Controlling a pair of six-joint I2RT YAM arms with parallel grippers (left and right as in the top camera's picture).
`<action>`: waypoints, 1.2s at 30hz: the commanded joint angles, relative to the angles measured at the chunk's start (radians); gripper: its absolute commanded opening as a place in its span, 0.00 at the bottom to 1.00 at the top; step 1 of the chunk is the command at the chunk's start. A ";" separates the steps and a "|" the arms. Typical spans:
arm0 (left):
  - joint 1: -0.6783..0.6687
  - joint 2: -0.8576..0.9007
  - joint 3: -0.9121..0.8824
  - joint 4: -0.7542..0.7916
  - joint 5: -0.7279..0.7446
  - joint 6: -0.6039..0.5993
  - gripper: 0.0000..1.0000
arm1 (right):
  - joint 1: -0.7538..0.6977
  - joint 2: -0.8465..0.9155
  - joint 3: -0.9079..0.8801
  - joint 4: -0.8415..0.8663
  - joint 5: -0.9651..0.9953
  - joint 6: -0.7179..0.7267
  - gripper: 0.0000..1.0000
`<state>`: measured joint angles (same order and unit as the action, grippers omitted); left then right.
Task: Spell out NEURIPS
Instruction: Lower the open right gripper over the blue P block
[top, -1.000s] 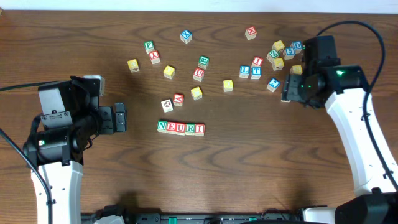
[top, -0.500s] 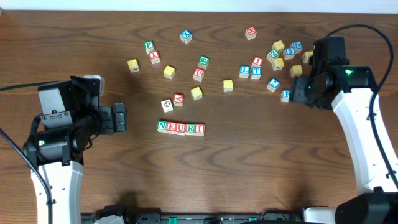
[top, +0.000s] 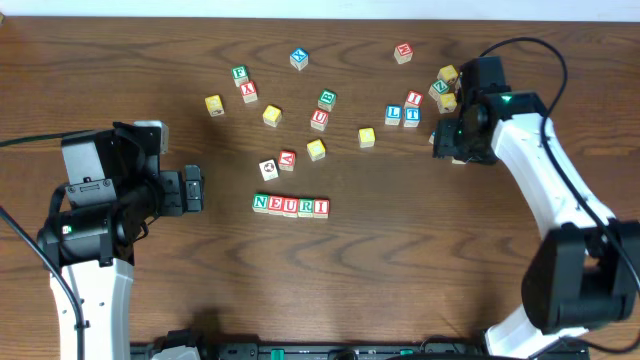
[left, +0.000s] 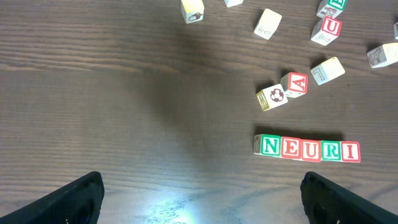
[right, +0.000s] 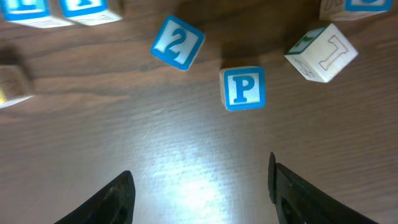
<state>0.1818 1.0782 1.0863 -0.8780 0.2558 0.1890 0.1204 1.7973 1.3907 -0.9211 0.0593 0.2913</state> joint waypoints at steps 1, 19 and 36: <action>0.003 0.000 0.014 0.000 -0.003 0.016 0.99 | 0.006 0.040 -0.007 0.020 0.048 0.034 0.64; 0.003 0.000 0.014 0.000 -0.003 0.016 0.99 | -0.012 0.055 -0.007 0.068 0.150 -0.067 0.68; 0.003 0.000 0.014 0.000 -0.003 0.016 0.99 | -0.073 0.129 -0.007 0.063 0.023 -0.117 0.62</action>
<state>0.1818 1.0782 1.0863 -0.8783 0.2558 0.1890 0.0452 1.9011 1.3899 -0.8558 0.1081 0.1928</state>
